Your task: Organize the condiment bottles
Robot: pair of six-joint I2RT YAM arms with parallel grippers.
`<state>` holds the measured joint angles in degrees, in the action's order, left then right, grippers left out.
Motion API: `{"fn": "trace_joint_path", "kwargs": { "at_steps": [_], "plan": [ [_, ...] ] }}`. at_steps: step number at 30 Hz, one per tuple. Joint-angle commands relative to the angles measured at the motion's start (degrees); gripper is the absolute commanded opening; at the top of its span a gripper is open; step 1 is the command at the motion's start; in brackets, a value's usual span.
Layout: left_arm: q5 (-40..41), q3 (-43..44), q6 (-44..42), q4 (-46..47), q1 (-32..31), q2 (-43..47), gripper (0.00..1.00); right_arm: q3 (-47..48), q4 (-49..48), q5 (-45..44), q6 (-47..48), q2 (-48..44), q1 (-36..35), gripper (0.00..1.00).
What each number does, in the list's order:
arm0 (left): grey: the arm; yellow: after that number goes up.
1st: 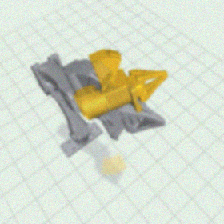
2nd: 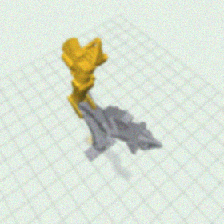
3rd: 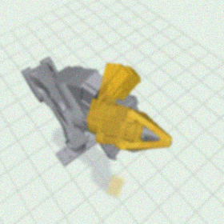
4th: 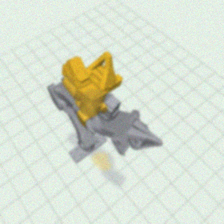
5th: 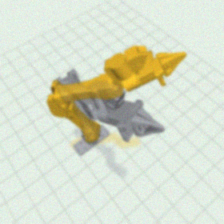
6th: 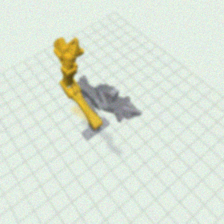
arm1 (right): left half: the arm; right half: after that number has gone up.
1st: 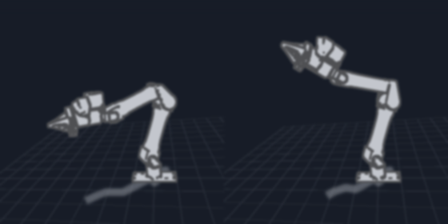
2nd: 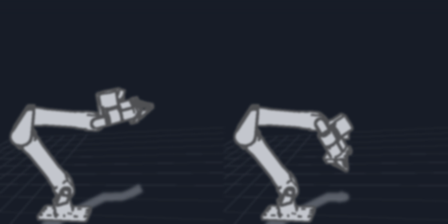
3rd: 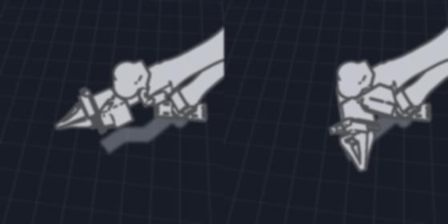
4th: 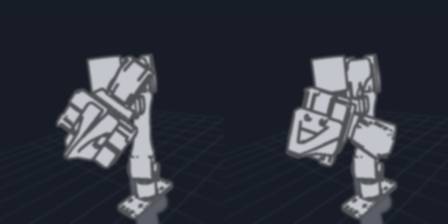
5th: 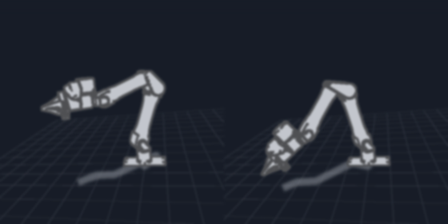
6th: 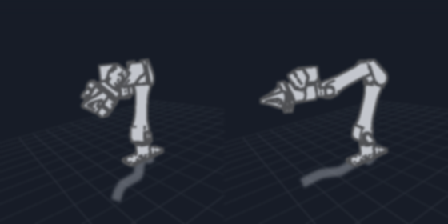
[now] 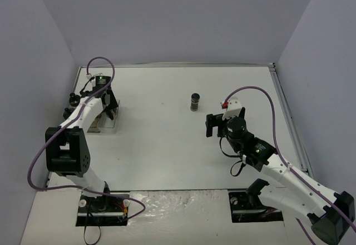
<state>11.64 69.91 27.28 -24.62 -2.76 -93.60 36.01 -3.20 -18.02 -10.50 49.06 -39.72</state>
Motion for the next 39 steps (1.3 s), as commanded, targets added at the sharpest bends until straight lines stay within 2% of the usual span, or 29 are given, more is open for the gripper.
{"fn": "trace_joint_path", "kwargs": {
  "at_steps": [1, 10, 19, 22, 29, 32, 37, 39],
  "plan": [
    [0.4, 1.1, 0.9, 3.8, 0.4, 0.0, 0.24, 0.1, -3.1, -2.1, -0.3, -0.6, 0.4, 1.00],
    [0.3, 0.7, 2.3, 3.2, 0.4, -1.5, 0.45, 0.5, -3.7, -1.8, -0.2, 1.4, 0.4, 1.00],
    [0.3, 2.0, 2.4, 1.0, 0.3, -1.6, 0.73, 2.2, -5.5, -0.1, -0.2, 5.7, 0.8, 1.00],
    [0.1, 3.0, 2.6, -1.2, 0.4, -0.5, 0.80, 3.5, -6.8, 0.9, 0.1, 8.3, 1.1, 1.00],
    [-6.0, 4.7, 1.5, -5.8, 0.0, 9.2, 0.92, 9.1, -10.6, 5.0, 2.2, 19.4, 6.0, 1.00],
    [-10.3, 4.3, -2.8, -7.4, -0.3, 14.1, 0.94, 12.8, -12.8, 9.4, 3.7, 26.2, 9.2, 0.98],
    [-18.1, -1.9, -11.9, -5.9, -0.4, 24.1, 0.97, 21.2, -14.7, 16.3, 6.7, 37.4, 12.6, 0.96],
    [-20.0, -5.8, -13.2, -3.6, -0.5, 28.0, 0.97, 24.5, -15.2, 17.8, 8.2, 41.1, 13.0, 0.95]
  ]
}}
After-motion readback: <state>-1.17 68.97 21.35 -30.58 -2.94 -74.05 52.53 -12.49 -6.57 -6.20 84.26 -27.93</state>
